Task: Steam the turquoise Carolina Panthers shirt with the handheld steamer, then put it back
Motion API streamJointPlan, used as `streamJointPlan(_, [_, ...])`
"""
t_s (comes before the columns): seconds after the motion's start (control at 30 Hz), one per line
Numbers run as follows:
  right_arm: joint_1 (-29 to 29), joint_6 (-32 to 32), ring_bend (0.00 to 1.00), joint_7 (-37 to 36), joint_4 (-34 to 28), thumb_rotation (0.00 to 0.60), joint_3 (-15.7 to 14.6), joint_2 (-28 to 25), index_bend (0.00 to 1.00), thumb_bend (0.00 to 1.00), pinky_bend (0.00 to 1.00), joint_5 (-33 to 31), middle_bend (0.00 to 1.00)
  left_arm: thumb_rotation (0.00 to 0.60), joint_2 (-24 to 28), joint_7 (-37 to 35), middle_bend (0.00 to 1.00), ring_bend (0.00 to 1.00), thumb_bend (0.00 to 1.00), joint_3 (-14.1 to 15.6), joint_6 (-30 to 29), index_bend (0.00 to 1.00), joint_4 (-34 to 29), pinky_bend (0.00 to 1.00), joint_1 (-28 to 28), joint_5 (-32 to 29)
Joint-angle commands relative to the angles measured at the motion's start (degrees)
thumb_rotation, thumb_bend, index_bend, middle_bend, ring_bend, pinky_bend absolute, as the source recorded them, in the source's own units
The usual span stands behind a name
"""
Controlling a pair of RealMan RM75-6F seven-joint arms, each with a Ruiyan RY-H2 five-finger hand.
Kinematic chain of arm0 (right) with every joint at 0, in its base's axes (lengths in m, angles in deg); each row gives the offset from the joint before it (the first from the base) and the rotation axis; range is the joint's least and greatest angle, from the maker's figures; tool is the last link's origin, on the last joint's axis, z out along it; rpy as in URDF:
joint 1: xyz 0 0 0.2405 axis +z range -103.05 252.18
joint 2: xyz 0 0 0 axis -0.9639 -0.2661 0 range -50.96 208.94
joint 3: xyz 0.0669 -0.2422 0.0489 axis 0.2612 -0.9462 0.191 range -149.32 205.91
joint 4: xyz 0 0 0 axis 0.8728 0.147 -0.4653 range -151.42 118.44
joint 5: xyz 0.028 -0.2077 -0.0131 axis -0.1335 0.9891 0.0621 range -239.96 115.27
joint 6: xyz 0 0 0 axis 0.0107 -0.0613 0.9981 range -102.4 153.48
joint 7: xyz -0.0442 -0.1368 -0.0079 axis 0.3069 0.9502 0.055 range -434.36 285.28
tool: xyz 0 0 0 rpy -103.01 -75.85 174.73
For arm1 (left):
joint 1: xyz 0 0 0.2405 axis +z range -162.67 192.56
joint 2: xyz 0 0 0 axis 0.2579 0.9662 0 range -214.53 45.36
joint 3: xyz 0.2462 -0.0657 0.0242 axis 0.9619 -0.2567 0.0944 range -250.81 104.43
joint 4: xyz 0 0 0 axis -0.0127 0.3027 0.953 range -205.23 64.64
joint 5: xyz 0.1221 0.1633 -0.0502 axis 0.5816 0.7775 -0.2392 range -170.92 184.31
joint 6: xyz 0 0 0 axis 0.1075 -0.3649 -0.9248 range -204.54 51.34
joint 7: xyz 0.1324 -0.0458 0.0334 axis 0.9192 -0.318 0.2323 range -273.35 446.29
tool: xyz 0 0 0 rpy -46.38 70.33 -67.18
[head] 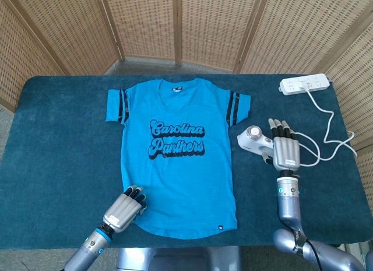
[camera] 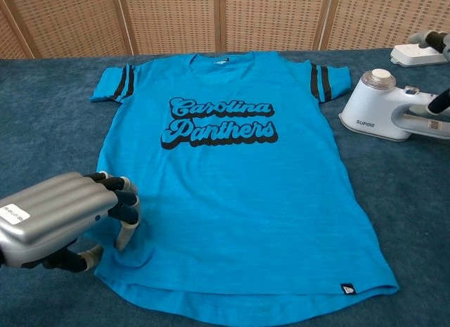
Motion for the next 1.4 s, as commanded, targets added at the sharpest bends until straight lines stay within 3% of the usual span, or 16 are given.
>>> streamJointPlan(0.03, [0.24,0.37,0.06,0.17,0.8,0.6,-0.27,0.36,0.0,0.29,0.15,-0.4,0.08,0.556,-0.08,0.08,0.36,0.17,0.47,0.01,0.01,0.66,0.05,0.17,-0.05,-0.13])
streamJointPlan(0.93, [5.14,4.06,0.08,0.04,20.74,0.6,0.13,7.56,0.0,0.31,0.16,-1.45,0.13,0.552,-0.3,0.08,0.36,0.17,0.47,0.1,-0.75,0.66,0.2,0.17,-0.43,-1.03])
streamJointPlan(1.4, [7.43,5.86,0.17,-0.4,30.38,0.6,1.36,10.74,0.12,0.38,0.21,-1.61,0.22,0.555,-0.68,0.8,0.36,0.17,0.47,0.03,-0.85,0.66,-0.06,0.17,-0.58,-1.86])
